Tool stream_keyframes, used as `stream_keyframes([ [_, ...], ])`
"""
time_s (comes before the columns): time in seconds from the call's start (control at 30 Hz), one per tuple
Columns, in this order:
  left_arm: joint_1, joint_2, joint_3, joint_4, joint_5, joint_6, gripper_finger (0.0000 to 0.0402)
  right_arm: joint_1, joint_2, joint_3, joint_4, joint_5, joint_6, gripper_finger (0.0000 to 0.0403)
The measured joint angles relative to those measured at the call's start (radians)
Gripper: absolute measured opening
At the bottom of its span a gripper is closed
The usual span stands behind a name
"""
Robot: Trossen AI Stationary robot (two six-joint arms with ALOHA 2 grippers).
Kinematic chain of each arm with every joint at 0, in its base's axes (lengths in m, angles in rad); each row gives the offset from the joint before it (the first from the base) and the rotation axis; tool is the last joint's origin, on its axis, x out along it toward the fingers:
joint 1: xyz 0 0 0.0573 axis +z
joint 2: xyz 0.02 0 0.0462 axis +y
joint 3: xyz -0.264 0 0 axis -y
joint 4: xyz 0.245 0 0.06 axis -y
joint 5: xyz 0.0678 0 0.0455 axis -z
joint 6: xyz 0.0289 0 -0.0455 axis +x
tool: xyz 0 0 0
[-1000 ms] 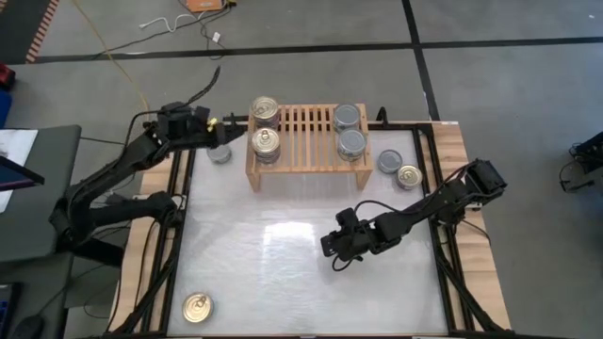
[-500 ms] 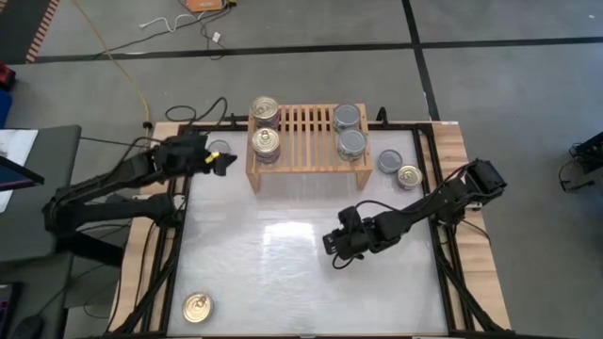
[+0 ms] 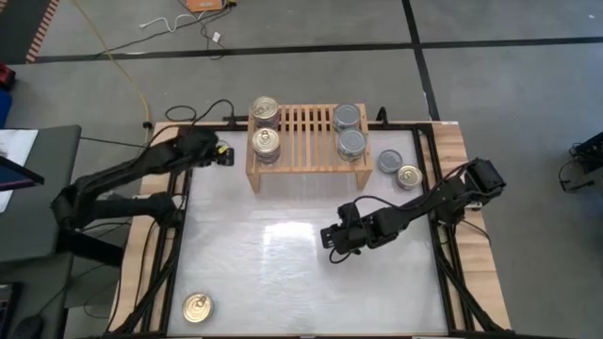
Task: Stack canned seafood by type on shelf
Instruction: Put the green tuna can on the shelf aligned with the other green tuna cans
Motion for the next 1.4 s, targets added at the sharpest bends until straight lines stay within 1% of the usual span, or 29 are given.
stream_keyframes([
  [0.1, 0.120, 0.098, 0.000, 0.024, 0.055, 0.057, 0.0208, -0.006, 0.000, 0.000, 0.010, 0.000, 0.002, 0.0163],
  [0.23, 0.261, 0.211, 0.000, 0.103, 0.176, 0.154, 0.0208, -0.005, 0.000, 0.000, 0.033, 0.000, 0.002, 0.0163],
  [0.33, 0.328, 0.279, 0.000, 0.159, 0.225, 0.195, 0.0208, -0.005, 0.000, 0.000, 0.060, 0.000, 0.002, 0.0163],
  [0.47, 0.369, 0.368, 0.001, 0.155, 0.249, 0.214, 0.0208, -0.005, 0.000, 0.000, 0.078, 0.001, 0.002, 0.0163],
  [0.57, 0.360, 0.421, 0.001, 0.141, 0.250, 0.241, 0.0208, -0.005, 0.000, 0.000, 0.081, 0.001, 0.002, 0.0163],
  [0.67, 0.339, 0.453, 0.006, 0.127, 0.247, 0.229, 0.0208, -0.005, 0.000, 0.000, 0.080, 0.001, 0.025, 0.0163],
  [0.8, 0.298, 0.453, 0.006, 0.094, 0.227, 0.200, 0.0208, -0.005, 0.000, 0.000, 0.080, 0.001, 0.025, 0.0163],
  [0.9, 0.270, 0.438, 0.005, 0.047, 0.231, 0.179, 0.0208, -0.005, 0.000, 0.000, 0.080, 0.001, 0.021, 0.0163],
  [1.1, 0.197, 0.383, 0.001, -0.061, 0.234, 0.099, 0.0208, -0.002, 0.000, 0.000, 0.078, 0.002, 0.006, 0.0163],
  [1.23, 0.139, 0.325, -0.004, -0.166, 0.242, 0.027, 0.0208, -0.002, 0.000, 0.000, 0.074, 0.002, -0.009, 0.0163],
  [1.33, 0.074, 0.266, -0.049, -0.183, 0.236, -0.055, 0.0208, -0.002, 0.000, 0.000, 0.075, -0.002, -0.035, 0.0163],
  [1.4, 0.020, 0.217, -0.099, -0.177, 0.236, -0.141, 0.0208, -0.002, 0.000, 0.000, 0.078, -0.030, -0.066, 0.0163],
])
